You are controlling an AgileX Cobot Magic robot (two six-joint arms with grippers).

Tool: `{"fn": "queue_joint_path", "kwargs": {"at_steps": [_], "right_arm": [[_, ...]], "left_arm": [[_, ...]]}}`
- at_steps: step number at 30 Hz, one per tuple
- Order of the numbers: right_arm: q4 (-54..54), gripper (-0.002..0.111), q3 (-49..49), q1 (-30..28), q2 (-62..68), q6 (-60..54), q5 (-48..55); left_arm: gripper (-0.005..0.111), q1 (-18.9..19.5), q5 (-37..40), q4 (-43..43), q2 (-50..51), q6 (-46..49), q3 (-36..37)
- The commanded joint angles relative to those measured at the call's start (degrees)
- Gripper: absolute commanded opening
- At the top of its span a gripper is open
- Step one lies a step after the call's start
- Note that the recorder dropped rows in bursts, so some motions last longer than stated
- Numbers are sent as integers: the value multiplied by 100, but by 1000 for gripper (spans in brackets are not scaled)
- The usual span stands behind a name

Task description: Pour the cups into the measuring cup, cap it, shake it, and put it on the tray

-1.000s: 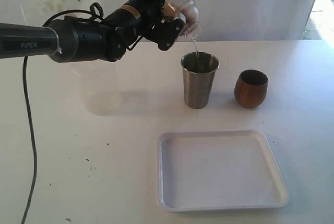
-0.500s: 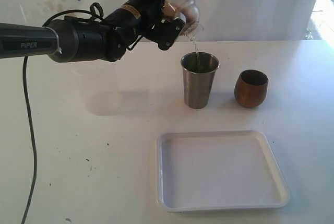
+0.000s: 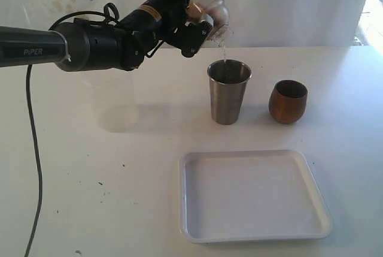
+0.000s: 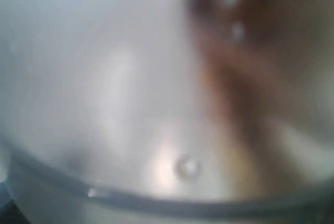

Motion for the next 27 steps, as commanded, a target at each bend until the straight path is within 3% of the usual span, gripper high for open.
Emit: {"fn": "queue_joint_path", "kwargs": {"at_steps": [1, 15, 27], "right_arm": [[0, 0, 28, -12, -28, 19, -21], [0, 0, 28, -12, -28, 19, -21], [0, 0, 28, -12, -28, 156, -21]], "left_arm": [[0, -12, -360, -5, -157, -53, -65], [0, -12, -121, -632, -146, -53, -65], [0, -12, -546, -280, -146, -53, -65]]}}
